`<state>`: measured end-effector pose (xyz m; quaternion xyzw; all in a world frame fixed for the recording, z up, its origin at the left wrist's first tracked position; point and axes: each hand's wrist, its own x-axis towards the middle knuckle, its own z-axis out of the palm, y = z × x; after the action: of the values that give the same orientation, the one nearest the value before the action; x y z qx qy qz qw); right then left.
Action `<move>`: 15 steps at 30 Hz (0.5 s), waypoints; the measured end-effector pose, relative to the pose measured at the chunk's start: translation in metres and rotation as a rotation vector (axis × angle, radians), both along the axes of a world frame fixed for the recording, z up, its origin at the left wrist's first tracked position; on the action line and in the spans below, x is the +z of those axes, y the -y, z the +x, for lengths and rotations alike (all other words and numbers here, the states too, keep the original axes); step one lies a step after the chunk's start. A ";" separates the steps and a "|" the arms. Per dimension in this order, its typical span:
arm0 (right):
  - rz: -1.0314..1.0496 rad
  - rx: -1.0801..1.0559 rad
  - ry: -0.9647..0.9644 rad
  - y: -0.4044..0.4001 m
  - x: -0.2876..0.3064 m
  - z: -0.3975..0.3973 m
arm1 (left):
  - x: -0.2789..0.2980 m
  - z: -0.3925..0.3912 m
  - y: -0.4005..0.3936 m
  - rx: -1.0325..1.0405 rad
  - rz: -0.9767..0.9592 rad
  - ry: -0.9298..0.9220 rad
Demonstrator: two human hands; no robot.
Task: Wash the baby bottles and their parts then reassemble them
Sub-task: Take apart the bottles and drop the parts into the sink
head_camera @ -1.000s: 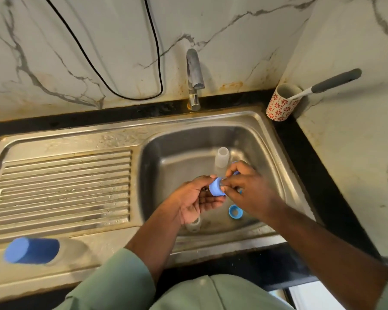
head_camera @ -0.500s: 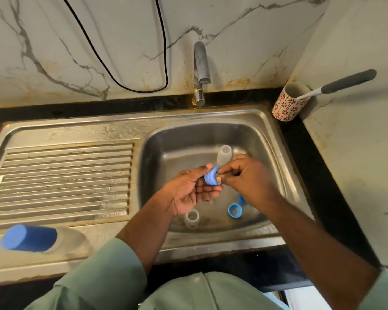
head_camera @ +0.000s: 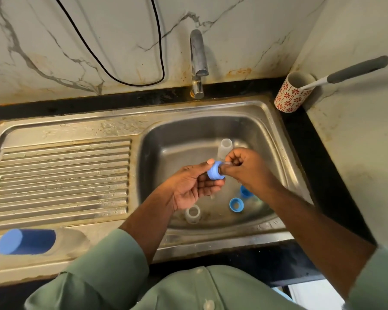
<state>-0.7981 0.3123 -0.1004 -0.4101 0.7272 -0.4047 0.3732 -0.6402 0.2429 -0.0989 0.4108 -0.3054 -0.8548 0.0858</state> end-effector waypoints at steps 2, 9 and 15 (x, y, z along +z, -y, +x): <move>-0.056 0.012 -0.072 0.001 -0.003 0.008 | 0.002 -0.004 -0.001 -0.044 -0.007 -0.011; -0.013 -0.015 0.012 -0.005 0.002 -0.005 | 0.002 -0.015 -0.007 -0.012 -0.003 -0.012; 0.039 0.148 0.212 -0.022 0.001 -0.019 | -0.004 -0.020 -0.010 0.004 -0.023 0.030</move>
<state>-0.8169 0.3347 -0.0995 -0.4103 0.6589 -0.4030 0.4848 -0.6605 0.2531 -0.1033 0.4232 -0.3159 -0.8447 0.0875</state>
